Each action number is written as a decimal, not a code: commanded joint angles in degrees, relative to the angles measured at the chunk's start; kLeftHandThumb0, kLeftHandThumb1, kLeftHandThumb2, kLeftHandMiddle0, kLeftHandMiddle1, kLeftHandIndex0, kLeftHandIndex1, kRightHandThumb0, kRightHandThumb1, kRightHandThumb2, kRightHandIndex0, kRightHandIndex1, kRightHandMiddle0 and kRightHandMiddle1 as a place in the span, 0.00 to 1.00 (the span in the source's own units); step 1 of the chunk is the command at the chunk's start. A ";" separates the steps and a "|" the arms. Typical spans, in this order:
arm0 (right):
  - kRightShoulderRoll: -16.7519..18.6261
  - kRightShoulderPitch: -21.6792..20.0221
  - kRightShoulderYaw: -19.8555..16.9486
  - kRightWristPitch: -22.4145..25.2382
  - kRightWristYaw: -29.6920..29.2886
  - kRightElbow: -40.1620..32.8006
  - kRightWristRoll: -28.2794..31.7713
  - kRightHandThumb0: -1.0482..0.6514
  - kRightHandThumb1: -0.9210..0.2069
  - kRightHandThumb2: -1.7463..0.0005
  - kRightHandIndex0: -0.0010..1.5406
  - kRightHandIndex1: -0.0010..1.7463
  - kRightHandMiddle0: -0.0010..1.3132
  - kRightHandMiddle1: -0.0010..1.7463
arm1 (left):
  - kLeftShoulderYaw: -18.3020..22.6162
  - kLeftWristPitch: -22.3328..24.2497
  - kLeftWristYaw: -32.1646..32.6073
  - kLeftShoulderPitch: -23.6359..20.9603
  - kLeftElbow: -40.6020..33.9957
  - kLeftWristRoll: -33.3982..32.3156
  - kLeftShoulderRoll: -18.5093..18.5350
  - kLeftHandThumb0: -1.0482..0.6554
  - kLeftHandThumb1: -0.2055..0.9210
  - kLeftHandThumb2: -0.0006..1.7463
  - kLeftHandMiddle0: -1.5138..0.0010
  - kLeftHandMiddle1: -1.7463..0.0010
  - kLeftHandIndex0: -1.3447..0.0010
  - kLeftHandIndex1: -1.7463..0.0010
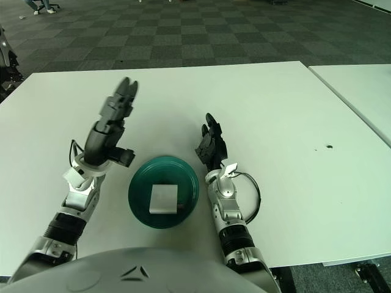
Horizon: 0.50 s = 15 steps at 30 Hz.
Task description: Put the charger into the plate.
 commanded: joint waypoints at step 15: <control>-1.24 4.20 -4.53 2.08 0.07 19.60 -5.22 0.18 0.00 0.45 0.10 0.01 0.00 0.23 | 12.23 8.14 13.93 10.80 11.88 10.62 0.71 0.05 1.00 0.56 0.93 1.00 1.00 0.81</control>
